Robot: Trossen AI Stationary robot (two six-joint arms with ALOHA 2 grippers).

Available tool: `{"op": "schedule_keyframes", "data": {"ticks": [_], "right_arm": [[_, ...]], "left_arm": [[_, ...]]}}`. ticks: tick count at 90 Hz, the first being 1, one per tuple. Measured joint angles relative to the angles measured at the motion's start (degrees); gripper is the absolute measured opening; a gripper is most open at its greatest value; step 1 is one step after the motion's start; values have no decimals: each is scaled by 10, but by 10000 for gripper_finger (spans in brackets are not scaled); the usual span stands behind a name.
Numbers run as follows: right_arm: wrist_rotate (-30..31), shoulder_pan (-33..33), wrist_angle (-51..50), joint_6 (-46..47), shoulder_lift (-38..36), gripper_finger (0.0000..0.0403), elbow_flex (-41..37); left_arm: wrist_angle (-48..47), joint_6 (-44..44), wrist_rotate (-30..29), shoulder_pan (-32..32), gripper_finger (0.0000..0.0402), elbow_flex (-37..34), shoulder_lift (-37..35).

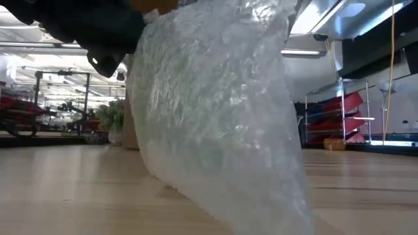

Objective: Wrap mug
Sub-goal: Wrap the green mug with the transparent bubble wrap

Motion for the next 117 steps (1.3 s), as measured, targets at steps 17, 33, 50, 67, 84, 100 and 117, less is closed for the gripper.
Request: {"op": "schedule_keyframes", "data": {"ticks": [17, 33, 50, 67, 84, 100, 117], "right_arm": [[50, 56, -59, 94, -4, 14, -59], [98, 84, 21, 163, -4, 14, -154], [59, 73, 161, 151, -4, 14, -205], [31, 75, 159, 130, -28, 14, -201], [31, 66, 206, 110, -35, 14, -200], [52, 49, 225, 99, -40, 14, -201], [67, 28, 233, 82, -71, 14, -201]], "left_arm": [[4, -2, 0, 0, 0, 0, 0], [25, 6, 0, 3, 0, 0, 0], [47, 13, 0, 17, 0, 0, 0], [46, 11, 1, 34, 0, 1, 0], [48, 13, 32, 53, 0, 1, 8], [58, -2, 30, 54, 0, 3, 37], [65, 4, 29, 54, 0, 2, 43]]}}
